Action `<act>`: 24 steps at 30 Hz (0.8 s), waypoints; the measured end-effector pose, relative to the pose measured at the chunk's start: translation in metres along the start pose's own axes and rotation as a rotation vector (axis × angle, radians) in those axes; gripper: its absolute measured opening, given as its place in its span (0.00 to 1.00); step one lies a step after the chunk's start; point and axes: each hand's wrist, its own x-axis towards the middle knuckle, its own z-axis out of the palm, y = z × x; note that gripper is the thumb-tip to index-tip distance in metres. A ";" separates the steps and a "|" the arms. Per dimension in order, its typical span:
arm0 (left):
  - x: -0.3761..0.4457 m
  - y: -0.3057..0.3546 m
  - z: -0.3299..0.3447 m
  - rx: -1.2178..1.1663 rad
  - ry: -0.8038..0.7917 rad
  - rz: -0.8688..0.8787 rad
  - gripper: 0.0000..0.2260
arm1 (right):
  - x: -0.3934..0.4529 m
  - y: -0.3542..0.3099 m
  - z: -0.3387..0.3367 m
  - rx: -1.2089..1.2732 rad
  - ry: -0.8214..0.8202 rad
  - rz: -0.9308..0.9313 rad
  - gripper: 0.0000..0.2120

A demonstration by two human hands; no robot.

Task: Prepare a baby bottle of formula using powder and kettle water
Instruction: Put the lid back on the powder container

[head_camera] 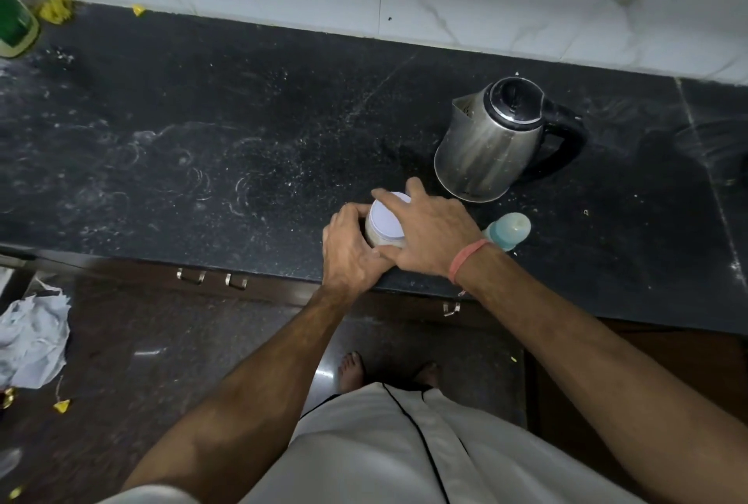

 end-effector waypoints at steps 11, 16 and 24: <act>0.000 0.003 0.002 -0.012 0.021 -0.015 0.39 | -0.006 0.003 -0.049 0.009 -0.060 -0.065 0.21; 0.001 0.002 0.005 0.004 0.020 -0.028 0.39 | 0.005 0.006 -0.028 0.043 -0.186 -0.135 0.40; 0.000 -0.001 0.011 0.036 0.029 0.016 0.36 | -0.001 -0.006 -0.007 -0.125 -0.051 -0.122 0.38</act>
